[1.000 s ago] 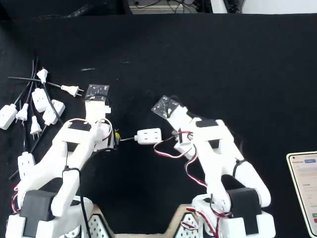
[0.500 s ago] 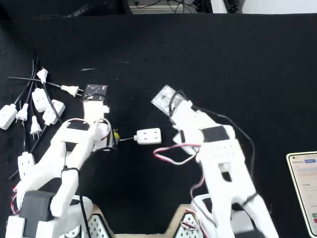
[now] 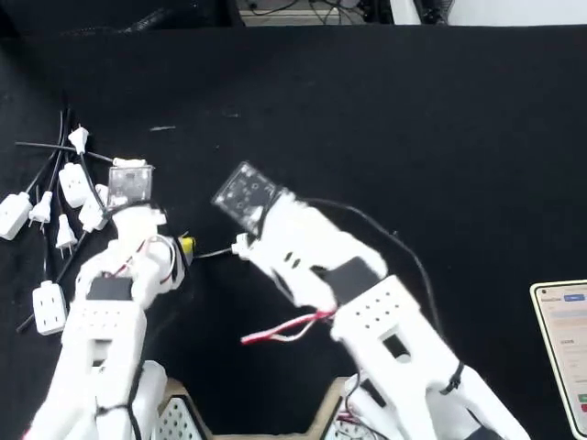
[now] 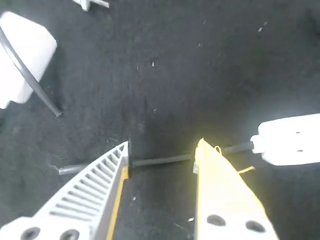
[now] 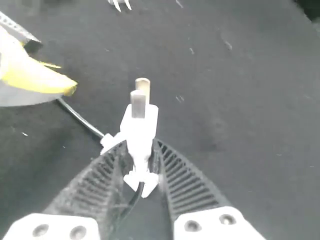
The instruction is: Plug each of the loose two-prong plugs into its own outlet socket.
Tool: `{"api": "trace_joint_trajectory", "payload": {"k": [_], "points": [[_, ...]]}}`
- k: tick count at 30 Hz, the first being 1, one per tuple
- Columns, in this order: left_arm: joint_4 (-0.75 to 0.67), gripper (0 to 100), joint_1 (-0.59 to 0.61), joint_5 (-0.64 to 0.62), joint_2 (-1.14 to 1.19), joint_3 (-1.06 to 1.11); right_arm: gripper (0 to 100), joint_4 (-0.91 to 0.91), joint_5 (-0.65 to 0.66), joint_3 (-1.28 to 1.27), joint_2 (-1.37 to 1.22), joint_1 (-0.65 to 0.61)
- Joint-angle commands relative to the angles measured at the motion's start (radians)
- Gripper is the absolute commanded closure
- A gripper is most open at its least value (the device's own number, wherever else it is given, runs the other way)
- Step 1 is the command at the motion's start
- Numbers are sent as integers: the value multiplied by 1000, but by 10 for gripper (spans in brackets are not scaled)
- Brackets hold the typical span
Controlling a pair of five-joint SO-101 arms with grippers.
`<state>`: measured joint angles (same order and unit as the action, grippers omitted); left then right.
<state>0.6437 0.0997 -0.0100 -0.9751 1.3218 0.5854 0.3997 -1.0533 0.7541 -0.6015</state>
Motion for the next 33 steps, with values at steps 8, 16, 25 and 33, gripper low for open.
{"api": "trace_joint_trajectory", "payload": {"k": [8, 16, 25, 33], "points": [[-5, 784, 12, -35, -353, 90, 988, -391, -28, -240, 33, -37], [152, 784, 2, -147, -677, 122, 988, -413, -31, -248, 30, -38], [235, 784, 2, -149, -830, 117, 988, -511, -31, -174, -209, -40], [180, 784, -62, -146, -848, 154, 988, -519, -31, -65, -371, -64]]}}
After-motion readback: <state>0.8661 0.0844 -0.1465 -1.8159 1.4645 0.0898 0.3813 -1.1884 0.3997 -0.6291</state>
